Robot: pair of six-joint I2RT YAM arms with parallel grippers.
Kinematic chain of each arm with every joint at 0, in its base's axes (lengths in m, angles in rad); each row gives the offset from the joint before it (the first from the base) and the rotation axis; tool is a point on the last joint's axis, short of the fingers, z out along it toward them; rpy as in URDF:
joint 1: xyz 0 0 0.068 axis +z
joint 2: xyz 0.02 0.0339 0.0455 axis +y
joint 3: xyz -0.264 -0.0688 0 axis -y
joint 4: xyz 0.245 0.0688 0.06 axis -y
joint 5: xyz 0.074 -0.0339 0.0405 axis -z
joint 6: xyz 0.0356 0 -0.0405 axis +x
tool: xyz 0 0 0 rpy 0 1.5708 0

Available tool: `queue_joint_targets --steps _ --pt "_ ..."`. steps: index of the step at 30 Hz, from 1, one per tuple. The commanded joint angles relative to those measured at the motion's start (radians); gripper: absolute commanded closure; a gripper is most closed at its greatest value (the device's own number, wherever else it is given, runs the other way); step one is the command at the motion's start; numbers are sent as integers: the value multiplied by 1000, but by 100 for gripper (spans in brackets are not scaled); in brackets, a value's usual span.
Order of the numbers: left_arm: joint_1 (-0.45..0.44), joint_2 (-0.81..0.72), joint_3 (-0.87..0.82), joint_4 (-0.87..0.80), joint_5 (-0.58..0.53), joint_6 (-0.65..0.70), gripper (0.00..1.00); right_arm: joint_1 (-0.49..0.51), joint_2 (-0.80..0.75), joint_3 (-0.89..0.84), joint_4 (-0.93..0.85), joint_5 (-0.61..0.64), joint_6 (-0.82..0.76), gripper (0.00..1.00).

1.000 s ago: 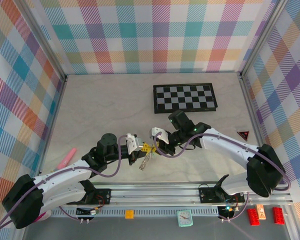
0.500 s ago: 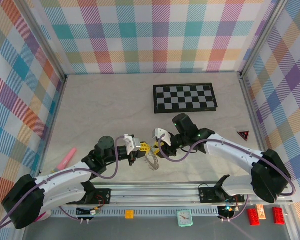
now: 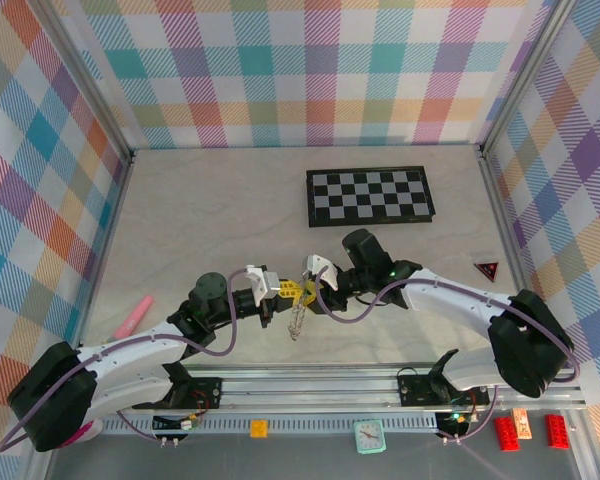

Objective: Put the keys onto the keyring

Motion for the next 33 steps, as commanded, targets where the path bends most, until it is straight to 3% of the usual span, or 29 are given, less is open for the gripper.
queue_joint_targets --steps 1,7,12,24,25,28,31,33 --pt "-4 -1 -5 97 -6 -13 100 1 -6 -16 42 -31 12 71" --pt "-3 -19 -1 58 -14 1 100 1 -49 6 -44 10 -24 87" --pt "-3 -40 24 -56 -8 39 100 2 -95 70 -189 129 -83 97" --pt "-3 -74 30 -129 -26 60 99 2 -199 150 -324 186 -125 100" --pt "-3 -77 29 -126 -28 57 92 4 -201 155 -323 195 -123 100" --pt "-3 -93 23 -115 -45 45 59 11 -205 171 -325 217 -122 100" --pt "-3 -129 6 -98 -81 31 43 18 -210 191 -327 239 -121 100" --pt "-3 -168 2 -111 -121 23 38 21 -208 207 -329 242 -124 100"
